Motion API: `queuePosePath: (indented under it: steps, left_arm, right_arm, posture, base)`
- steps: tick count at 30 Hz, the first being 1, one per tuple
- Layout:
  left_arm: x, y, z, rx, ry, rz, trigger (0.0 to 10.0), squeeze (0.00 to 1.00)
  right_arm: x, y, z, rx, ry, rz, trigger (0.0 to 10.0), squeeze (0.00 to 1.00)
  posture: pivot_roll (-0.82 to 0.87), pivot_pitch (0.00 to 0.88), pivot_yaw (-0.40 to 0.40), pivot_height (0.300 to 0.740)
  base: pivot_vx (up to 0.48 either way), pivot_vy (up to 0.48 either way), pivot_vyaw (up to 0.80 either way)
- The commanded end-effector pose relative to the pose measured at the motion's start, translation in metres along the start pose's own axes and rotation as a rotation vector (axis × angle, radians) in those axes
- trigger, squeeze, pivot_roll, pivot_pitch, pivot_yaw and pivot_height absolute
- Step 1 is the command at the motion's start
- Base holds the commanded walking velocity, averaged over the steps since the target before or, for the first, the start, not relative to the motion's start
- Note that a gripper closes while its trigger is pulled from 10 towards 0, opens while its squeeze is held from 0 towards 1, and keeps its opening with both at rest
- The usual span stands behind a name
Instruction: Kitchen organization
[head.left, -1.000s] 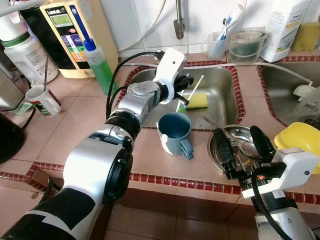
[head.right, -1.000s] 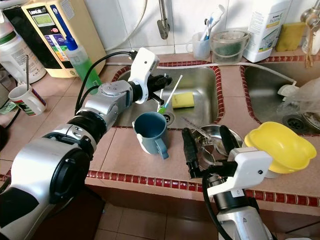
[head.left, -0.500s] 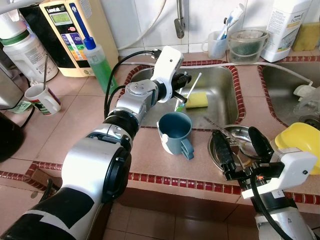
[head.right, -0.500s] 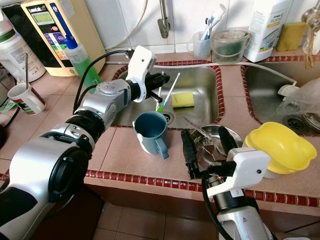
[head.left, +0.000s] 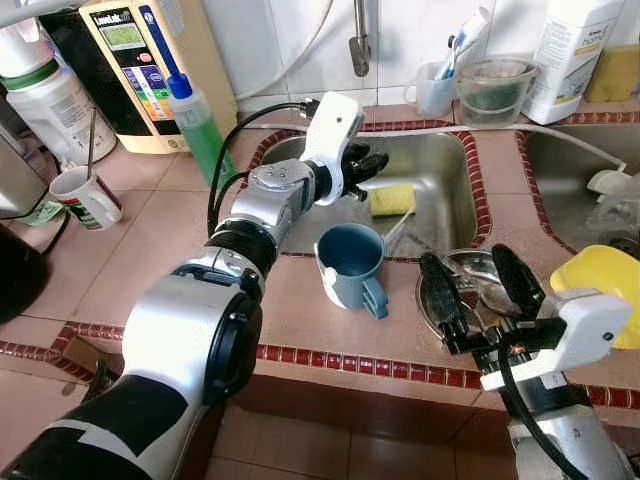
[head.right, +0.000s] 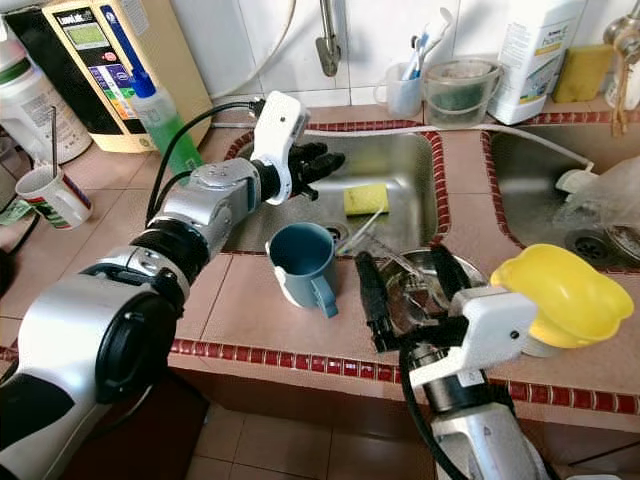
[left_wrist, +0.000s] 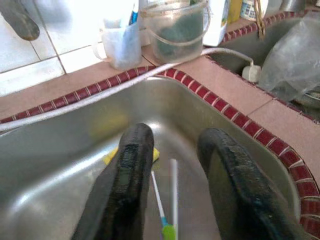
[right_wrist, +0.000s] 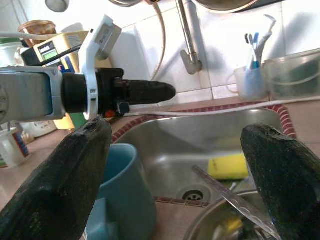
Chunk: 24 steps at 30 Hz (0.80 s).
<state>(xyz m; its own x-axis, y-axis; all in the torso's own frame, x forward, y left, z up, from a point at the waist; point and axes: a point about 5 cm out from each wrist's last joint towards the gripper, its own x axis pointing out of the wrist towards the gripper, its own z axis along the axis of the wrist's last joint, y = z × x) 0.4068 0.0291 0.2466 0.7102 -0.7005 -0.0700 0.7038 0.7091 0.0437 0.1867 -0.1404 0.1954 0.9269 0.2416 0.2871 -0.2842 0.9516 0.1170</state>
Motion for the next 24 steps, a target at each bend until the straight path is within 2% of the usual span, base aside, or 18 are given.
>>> queuePosePath:
  steps: [1,5,13,15,17,21,24]
  left_arm:
    - [-0.004,0.009,0.009,0.004,-0.015,0.026,10.0,1.0]
    - [-0.005,0.012,0.012,-0.007,-0.031,0.033,10.0,1.0]
    - [-0.012,0.022,0.018,-0.043,-0.093,0.073,10.0,1.0]
    - [-0.016,0.027,0.018,-0.089,-0.127,0.082,10.0,1.0]
    - [-0.016,0.028,0.018,-0.094,-0.13,0.082,10.0,1.0]
    - [-0.026,0.041,0.016,-0.138,-0.17,0.132,10.0,1.0]
    - [-0.029,0.045,0.014,-0.139,-0.182,0.138,10.0,1.0]
  right_arm:
    - [0.003,0.004,-0.004,0.015,0.011,0.032,10.0,0.0]
    - [0.008,0.003,-0.004,0.007,0.006,0.047,10.0,0.0]
    - [0.031,-0.003,-0.009,-0.032,-0.018,0.078,10.0,0.0]
    - [0.04,-0.008,-0.01,-0.046,-0.034,0.075,10.0,0.0]
    - [0.041,-0.009,-0.01,-0.047,-0.035,0.075,10.0,0.0]
    - [0.058,-0.01,-0.014,-0.059,-0.054,0.094,10.0,0.0]
    - [0.064,-0.011,-0.016,-0.064,-0.062,0.093,10.0,0.0]
  posture:
    - [-0.22,0.074,0.163,0.74]
    - [-0.21,0.062,0.151,0.74]
    - [-0.16,0.043,0.123,0.74]
    - [-0.13,0.03,0.109,0.74]
    - [-0.13,0.03,0.109,0.74]
    - [-0.1,0.011,0.084,0.74]
    - [-0.08,0.004,0.071,0.74]
  base:
    - [0.0,0.0,0.0]
    - [0.0,0.0,0.0]
    - [0.0,0.0,0.0]
    - [0.0,0.0,0.0]
    - [0.0,0.0,0.0]
    - [0.0,0.0,0.0]
    - [0.0,0.0,0.0]
